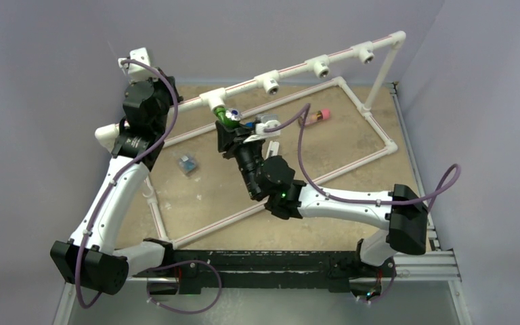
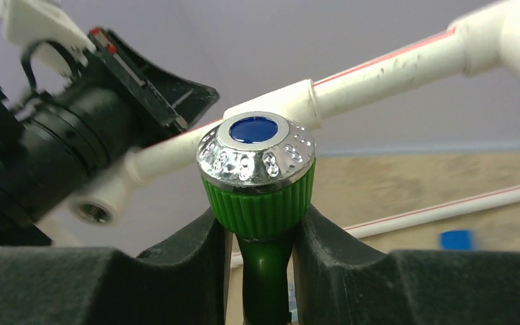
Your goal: Install the water faucets
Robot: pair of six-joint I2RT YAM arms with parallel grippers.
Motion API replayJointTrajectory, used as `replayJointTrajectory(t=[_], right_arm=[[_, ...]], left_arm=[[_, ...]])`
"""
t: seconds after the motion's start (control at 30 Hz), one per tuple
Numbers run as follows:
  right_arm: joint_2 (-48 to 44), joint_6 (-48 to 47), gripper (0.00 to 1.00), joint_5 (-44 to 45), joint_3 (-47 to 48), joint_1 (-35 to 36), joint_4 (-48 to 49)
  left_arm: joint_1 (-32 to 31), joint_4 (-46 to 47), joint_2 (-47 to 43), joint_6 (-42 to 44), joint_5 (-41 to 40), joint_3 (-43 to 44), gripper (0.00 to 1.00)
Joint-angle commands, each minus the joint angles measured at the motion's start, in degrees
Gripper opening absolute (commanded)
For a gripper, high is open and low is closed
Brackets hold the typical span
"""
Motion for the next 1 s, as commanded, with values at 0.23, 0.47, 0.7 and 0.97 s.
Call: replayJointTrajectory(t=[0.23,0.47,0.7,0.97], right_arm=[[-4.26,60.58,0.00,-14.71,-6.77,-6.28,-4.88],[-4.25,75.77,0.11,-21.97,-8.47,-7.83,-4.97],[-5.82,76.73,0.47,-24.57,-9.51,-7.84,-6.09],[-11.92,71.63,0.77,-24.55,-14.37,-7.91,-9.12]], left_arm=[[-0.30,-13.58,1.62,-0.17,1.88,-3.50,0.00],[-0.37,-13.84,1.36,-0.16,1.88,-3.37,0.00],[-0.39,-14.04,1.16,-0.07,1.88,-3.20,0.00],[-0.39,-14.28,1.16,-0.07,1.69,-2.97,0.00]])
